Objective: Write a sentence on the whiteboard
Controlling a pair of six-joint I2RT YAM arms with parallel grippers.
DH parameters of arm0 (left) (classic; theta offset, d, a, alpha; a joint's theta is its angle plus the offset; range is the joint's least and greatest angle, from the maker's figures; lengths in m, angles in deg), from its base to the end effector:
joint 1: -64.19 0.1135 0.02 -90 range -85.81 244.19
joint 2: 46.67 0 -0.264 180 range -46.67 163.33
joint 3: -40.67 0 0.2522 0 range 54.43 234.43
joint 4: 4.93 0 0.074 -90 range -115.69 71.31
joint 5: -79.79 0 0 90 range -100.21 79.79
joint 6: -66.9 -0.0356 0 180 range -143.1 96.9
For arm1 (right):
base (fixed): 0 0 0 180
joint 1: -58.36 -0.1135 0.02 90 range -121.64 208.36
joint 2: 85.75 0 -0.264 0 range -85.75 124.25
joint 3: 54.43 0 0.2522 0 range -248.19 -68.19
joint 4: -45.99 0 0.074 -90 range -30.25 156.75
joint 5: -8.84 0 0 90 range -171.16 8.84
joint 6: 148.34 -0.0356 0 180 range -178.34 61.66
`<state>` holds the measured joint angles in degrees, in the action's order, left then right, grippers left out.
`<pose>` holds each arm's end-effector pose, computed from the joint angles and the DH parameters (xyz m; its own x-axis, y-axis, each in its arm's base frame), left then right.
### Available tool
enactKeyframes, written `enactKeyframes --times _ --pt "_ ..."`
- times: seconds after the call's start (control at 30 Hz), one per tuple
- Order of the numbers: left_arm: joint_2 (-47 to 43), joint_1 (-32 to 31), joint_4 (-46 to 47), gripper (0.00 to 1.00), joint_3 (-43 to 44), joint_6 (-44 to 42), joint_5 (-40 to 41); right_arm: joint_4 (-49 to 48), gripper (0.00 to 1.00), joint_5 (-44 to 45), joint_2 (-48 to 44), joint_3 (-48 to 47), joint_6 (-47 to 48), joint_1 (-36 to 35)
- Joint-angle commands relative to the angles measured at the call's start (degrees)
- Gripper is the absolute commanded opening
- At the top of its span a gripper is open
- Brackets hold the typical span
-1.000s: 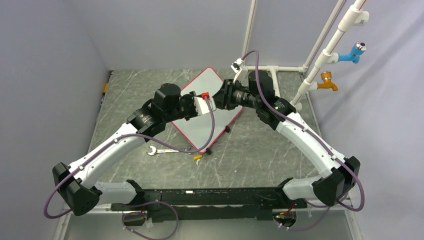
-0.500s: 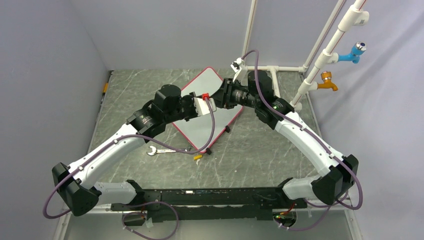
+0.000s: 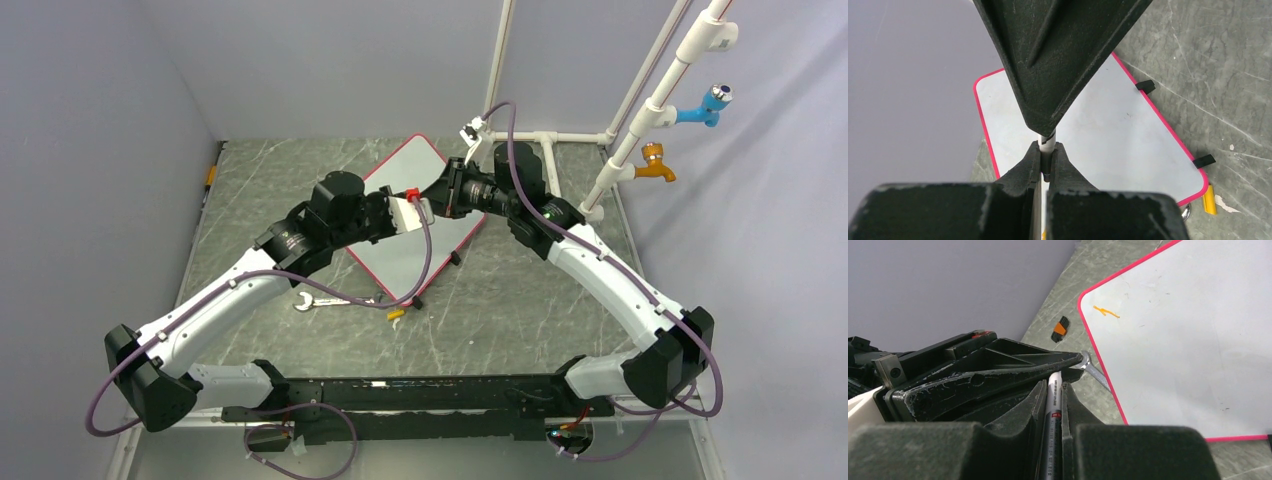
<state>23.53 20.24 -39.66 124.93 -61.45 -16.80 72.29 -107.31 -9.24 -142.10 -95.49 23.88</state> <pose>0.1970 -0.1956 0.3846 0.2764 0.5896 -0.7589 0.7590 0.3504 0.5488 0.2451 0.1874 0.3914 -0.6903 0.1836 -0.6999 -0.5545 0.4871 0.6747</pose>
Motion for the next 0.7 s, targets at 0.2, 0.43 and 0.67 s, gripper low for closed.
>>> enactKeyframes --times 0.2,0.43,0.67 --pt "-2.4 -1.5 -0.9 0.67 0.3 -1.8 2.3 -1.8 0.0 2.3 -1.5 1.4 1.7 -0.1" --pt "-6.1 7.5 -3.7 0.78 -1.6 3.0 -1.3 0.2 0.0 6.1 -2.9 1.5 4.3 0.5" --pt "-5.6 26.8 -1.7 0.79 -2.0 19.2 -12.0 1.3 0.0 7.2 -3.2 2.0 6.5 1.2"
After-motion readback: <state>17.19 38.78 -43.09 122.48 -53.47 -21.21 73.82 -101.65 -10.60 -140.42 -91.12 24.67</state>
